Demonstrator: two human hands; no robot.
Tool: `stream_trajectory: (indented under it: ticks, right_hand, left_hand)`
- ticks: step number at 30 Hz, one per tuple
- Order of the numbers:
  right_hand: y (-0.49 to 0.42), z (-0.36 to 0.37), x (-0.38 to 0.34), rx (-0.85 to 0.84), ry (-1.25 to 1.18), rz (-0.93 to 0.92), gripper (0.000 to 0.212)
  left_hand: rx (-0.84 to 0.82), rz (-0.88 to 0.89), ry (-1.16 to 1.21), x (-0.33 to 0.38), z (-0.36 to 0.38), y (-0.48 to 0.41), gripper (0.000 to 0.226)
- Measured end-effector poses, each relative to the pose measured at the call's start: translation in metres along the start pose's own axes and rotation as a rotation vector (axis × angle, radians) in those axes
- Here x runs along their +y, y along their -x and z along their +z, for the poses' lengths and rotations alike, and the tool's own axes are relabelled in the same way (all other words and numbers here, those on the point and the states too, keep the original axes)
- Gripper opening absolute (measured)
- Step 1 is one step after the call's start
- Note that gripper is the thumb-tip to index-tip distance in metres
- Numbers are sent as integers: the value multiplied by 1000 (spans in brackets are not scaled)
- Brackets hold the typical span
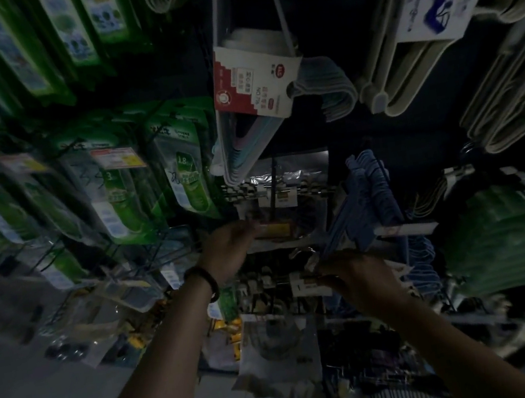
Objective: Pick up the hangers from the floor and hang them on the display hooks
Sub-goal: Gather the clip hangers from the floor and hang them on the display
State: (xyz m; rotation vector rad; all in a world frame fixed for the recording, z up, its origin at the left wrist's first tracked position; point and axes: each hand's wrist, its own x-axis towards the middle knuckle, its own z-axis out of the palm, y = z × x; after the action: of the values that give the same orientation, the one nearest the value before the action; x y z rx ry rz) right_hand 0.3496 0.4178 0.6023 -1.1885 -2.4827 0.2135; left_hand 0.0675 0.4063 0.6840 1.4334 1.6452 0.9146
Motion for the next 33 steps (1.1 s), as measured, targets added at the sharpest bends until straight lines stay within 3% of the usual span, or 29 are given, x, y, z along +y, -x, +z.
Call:
stream_trajectory:
  ticks: [2, 4, 6, 8, 11, 15, 21, 29, 33]
  right_hand:
    - [-6, 5, -2, 15, 13, -5, 16]
    - [-13, 10, -1, 32, 43, -16, 20]
    - [-23, 15, 1, 67, 85, -66, 25]
    - [-33, 21, 0, 65, 132, -104, 27]
    - [-49, 26, 1, 95, 213, -144, 27]
    - [-72, 29, 7, 163, 254, -192, 9]
    - [-97, 32, 17, 181, 253, -161, 21]
    - [-131, 21, 14, 180, 208, -68, 24]
    - [-156, 16, 22, 96, 202, 27, 17]
  left_hand:
    - [18, 44, 24, -1, 5, 1, 20]
    - [23, 118, 146, 0, 7, 4, 46]
    - [33, 201, 87, -2, 4, 3, 59]
    - [73, 264, -63, -1, 4, 2, 50]
    - [217, 294, -186, 2, 0, -5, 16]
    - [254, 305, -250, 10, -8, -18, 19]
    - [238, 289, -194, 11, -8, -25, 13]
    - [248, 320, -124, 4, -7, -24, 5]
    - [230, 330, -137, 3, -9, -25, 6]
